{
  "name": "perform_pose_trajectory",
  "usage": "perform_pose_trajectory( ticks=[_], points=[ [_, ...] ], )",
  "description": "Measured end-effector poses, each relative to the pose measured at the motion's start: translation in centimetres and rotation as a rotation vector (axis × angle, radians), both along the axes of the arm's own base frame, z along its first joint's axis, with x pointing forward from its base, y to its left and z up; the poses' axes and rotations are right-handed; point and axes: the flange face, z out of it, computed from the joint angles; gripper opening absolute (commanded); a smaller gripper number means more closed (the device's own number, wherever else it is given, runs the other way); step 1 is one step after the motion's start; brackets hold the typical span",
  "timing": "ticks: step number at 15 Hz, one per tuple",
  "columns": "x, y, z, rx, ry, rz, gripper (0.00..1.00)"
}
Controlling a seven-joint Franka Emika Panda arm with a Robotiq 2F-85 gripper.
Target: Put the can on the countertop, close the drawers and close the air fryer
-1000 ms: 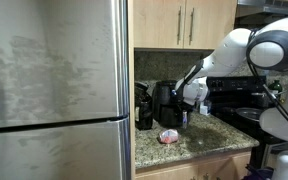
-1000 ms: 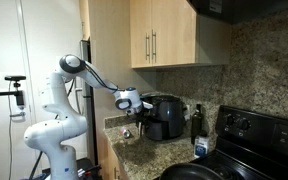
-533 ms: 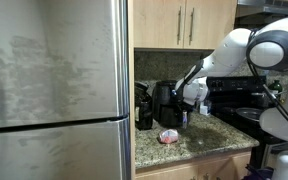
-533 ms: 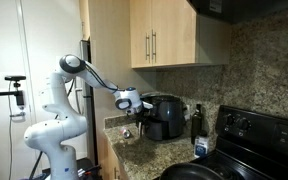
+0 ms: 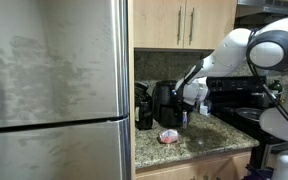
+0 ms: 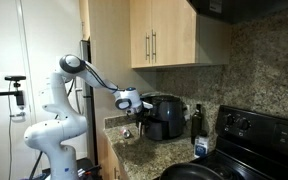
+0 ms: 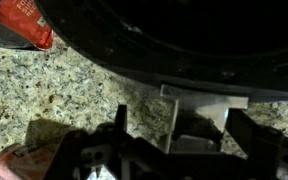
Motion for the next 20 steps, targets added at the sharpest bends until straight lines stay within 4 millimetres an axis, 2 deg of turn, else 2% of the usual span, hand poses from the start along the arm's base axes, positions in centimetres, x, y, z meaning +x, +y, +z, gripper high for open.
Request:
perform_pose_trajectory(
  ticks=[9, 13, 20],
  points=[
    [0.0, 0.0, 0.0, 0.000, 0.000, 0.000, 1.00],
    [3.0, 2.0, 0.5, -0.017, -0.008, 0.111, 1.00],
    [3.0, 2.1, 0.5, -0.010, -0.017, 0.103, 1.00]
  ],
)
